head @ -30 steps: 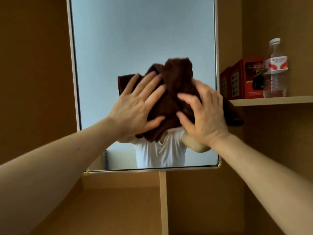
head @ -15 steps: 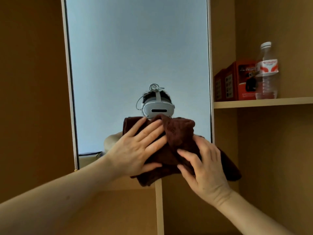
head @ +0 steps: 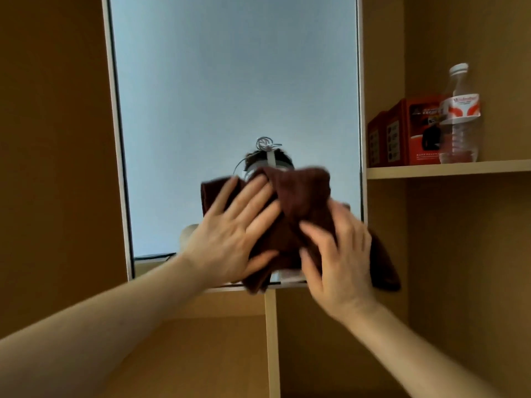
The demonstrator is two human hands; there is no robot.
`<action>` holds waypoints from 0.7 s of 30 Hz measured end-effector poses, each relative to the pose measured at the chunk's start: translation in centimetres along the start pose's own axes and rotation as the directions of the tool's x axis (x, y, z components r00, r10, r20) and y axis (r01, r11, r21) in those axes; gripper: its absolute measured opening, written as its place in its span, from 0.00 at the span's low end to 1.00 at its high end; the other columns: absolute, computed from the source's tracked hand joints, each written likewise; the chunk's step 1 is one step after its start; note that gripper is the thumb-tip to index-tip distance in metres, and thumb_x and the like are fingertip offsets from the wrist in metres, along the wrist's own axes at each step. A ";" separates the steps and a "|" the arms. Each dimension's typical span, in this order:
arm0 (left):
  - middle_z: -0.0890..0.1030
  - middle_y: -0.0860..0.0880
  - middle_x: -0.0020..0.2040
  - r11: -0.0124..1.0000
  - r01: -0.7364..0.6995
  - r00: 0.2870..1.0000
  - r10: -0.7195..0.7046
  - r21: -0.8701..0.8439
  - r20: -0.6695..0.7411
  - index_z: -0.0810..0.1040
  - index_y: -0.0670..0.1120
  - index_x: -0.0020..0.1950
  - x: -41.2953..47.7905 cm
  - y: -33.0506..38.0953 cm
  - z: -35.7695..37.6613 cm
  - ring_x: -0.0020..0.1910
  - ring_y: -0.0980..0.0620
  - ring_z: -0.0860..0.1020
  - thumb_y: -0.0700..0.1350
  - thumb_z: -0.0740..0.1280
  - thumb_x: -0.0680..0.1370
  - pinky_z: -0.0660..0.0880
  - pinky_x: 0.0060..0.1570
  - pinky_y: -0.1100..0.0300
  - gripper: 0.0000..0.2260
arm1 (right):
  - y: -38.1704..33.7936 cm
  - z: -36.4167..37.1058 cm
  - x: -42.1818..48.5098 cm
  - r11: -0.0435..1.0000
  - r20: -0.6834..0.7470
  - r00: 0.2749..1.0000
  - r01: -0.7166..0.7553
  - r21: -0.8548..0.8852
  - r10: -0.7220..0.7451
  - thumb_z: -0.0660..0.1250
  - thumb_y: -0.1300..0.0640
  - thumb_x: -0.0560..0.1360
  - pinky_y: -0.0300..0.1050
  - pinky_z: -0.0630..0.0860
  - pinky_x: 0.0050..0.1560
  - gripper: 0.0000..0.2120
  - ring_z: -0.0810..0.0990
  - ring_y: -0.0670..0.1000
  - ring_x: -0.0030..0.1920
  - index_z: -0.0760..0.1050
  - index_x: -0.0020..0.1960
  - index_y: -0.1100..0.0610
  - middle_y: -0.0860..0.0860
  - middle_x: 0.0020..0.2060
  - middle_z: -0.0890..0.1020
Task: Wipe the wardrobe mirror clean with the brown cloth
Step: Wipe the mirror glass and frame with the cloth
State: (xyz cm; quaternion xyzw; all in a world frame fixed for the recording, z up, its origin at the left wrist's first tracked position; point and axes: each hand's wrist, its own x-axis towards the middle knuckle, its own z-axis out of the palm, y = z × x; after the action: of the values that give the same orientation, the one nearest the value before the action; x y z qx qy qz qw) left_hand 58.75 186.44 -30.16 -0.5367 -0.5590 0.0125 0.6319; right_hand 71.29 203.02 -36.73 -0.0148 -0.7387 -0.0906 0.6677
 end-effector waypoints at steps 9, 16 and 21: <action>0.69 0.35 0.70 0.996 -0.080 0.997 0.080 0.049 0.015 0.69 0.39 0.71 2.9 -3.9 -1.0 0.72 0.36 0.64 0.61 0.59 0.77 0.58 0.71 0.39 0.32 | 1.6 -1.3 4.9 0.988 0.081 0.985 0.156 -0.010 -0.154 0.62 0.52 0.75 0.59 0.62 0.66 0.18 0.66 0.62 0.65 0.65 0.64 0.51 0.61 0.67 0.65; 0.61 0.38 0.75 0.973 0.221 0.975 -0.219 0.066 -0.029 0.61 0.39 0.75 9.1 -8.4 -3.0 0.75 0.39 0.57 0.61 0.55 0.78 0.54 0.72 0.39 0.33 | 1.0 -1.8 17.3 0.999 0.009 0.999 0.031 -0.031 -0.031 0.62 0.55 0.72 0.57 0.59 0.68 0.19 0.64 0.60 0.69 0.72 0.63 0.54 0.58 0.69 0.66; 0.65 0.35 0.72 0.998 0.060 0.997 -0.059 0.036 -0.040 0.66 0.38 0.72 3.6 -4.5 -1.3 0.74 0.36 0.60 0.59 0.60 0.76 0.57 0.70 0.36 0.32 | -0.4 0.0 7.1 0.999 -0.059 0.998 -0.010 0.047 0.013 0.63 0.56 0.73 0.58 0.60 0.68 0.18 0.64 0.61 0.69 0.70 0.63 0.53 0.60 0.69 0.66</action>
State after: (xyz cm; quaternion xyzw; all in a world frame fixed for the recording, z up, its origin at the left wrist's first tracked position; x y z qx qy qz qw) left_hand 58.44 185.91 -24.30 -0.5080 -0.5620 -0.0064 0.6527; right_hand 70.47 201.92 -29.71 -0.0006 -0.7204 -0.0697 0.6901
